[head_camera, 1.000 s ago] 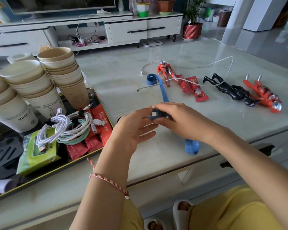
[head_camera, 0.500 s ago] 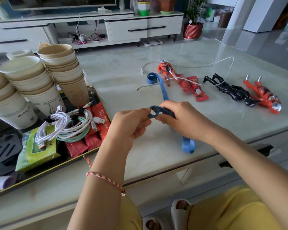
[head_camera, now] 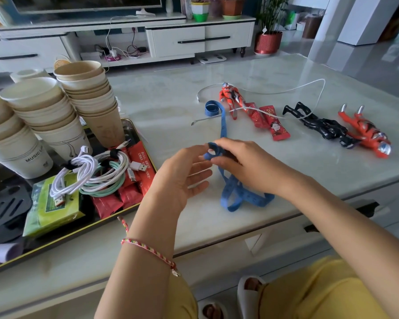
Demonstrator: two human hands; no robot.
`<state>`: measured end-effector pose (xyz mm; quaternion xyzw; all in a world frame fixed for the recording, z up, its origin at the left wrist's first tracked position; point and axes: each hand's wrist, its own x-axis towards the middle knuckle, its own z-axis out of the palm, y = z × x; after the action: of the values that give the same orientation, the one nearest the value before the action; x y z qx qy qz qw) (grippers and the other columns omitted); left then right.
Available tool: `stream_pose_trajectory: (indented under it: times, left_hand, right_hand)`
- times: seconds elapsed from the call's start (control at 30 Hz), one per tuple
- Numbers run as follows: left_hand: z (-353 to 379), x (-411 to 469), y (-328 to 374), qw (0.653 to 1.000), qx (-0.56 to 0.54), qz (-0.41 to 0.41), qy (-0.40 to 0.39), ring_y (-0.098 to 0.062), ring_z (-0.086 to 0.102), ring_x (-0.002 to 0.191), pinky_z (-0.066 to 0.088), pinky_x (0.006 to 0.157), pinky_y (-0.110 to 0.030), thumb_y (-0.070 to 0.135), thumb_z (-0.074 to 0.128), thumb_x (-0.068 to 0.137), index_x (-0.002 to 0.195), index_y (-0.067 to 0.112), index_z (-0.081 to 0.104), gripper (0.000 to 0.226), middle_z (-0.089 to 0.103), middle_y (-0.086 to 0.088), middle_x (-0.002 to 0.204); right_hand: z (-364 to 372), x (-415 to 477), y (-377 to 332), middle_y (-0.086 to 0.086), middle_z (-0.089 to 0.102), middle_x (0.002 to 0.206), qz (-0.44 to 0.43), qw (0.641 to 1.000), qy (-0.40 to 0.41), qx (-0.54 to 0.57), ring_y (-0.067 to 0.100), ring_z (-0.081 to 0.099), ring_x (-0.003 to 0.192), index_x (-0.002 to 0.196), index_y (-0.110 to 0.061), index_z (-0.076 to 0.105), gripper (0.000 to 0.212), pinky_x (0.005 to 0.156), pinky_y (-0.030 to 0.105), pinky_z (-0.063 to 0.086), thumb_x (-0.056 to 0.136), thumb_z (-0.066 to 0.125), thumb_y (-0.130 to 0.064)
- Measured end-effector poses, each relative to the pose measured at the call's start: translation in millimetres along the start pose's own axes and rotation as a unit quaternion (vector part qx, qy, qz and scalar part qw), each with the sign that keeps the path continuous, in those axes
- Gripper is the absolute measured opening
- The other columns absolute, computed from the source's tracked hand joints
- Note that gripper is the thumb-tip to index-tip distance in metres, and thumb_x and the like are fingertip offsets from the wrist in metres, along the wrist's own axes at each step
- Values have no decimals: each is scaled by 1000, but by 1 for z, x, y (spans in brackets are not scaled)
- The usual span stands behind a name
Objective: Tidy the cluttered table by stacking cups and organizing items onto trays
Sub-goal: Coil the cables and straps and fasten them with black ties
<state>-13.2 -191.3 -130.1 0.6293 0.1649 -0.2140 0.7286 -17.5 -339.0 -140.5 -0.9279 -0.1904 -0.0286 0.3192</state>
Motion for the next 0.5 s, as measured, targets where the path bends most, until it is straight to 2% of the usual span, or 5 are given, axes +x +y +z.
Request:
stream_pose_trajectory:
  times: [0.1,0.2,0.27,0.33,0.5]
  left_hand:
    - [0,3,-3,997,33,55,49,-10,53,64,44,57,-21,26,68,82,74,15,65,14,63,5,59]
    - [-3,4,-4,995,40,78,54,-7,45,53,40,47,-16,21,69,82,67,15,66,16,59,9,44]
    - [-5,4,-3,995,43,69,52,-7,44,53,39,47,-17,21,68,83,67,17,66,17,61,7,48]
    - [-5,5,-2,997,30,48,50,-7,46,54,38,48,-18,20,69,82,68,15,66,15,64,1,60]
    - [-1,2,-1,996,-80,-9,24,-3,56,49,40,41,-11,22,68,82,76,12,63,12,64,1,66]
  right_hand:
    - [-2,-1,5,-5,58,86,-4,999,-32,5,11,53,77,121,-23,54,27,72,30,45,94,51,-22]
    - [0,0,6,-1,60,87,-9,1000,-2,-1,12,55,77,119,-23,57,27,71,28,45,92,55,-23]
    - [4,1,6,-8,54,66,1,999,29,41,6,47,58,108,-21,61,19,56,20,39,89,60,-25]
    - [6,2,7,-8,48,59,18,994,57,89,4,39,49,101,-18,61,16,49,14,34,86,64,-23]
    - [11,4,1,-2,57,79,41,977,102,181,2,49,59,99,-23,47,24,59,17,43,83,66,-21]
